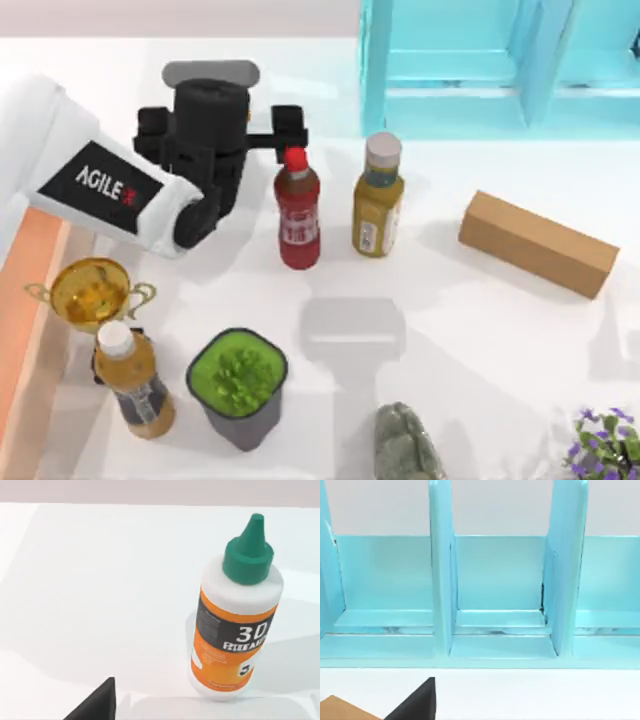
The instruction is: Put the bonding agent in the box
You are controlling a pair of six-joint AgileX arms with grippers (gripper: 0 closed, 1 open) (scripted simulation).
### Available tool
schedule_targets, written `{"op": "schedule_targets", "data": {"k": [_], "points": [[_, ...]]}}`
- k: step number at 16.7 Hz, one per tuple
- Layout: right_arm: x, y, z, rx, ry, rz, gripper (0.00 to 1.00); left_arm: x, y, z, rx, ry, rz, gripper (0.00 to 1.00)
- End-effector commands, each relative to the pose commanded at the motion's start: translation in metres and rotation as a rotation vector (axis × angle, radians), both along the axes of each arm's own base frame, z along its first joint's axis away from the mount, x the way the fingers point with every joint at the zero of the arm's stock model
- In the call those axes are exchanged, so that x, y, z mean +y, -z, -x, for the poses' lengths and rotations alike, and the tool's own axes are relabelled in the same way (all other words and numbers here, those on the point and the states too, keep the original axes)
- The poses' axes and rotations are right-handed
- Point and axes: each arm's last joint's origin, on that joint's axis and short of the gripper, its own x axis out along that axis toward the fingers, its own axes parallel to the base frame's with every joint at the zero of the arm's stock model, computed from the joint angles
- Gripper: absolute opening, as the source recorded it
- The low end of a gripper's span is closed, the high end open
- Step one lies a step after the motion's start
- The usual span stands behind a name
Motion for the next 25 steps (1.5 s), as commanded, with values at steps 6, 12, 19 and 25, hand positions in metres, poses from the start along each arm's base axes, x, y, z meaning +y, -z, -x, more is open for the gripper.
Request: {"op": "schedule_targets", "data": {"k": [6, 12, 19, 25], "points": [[0.000, 0.000, 0.000, 0.000, 0.000, 0.000, 1.00, -0.002, 0.018, -0.047, 0.004, -0.001, -0.002, 1.00], [0.000, 0.000, 0.000, 0.000, 0.000, 0.000, 1.00, -0.003, 0.042, -0.079, 0.004, 0.000, -0.001, 1.00], [0.000, 0.000, 0.000, 0.000, 0.000, 0.000, 1.00, -0.003, 0.043, -0.080, 0.004, 0.000, -0.001, 0.77], [0.000, 0.000, 0.000, 0.000, 0.000, 0.000, 1.00, -0.003, 0.043, -0.080, 0.004, 0.000, -0.001, 0.32]]}}
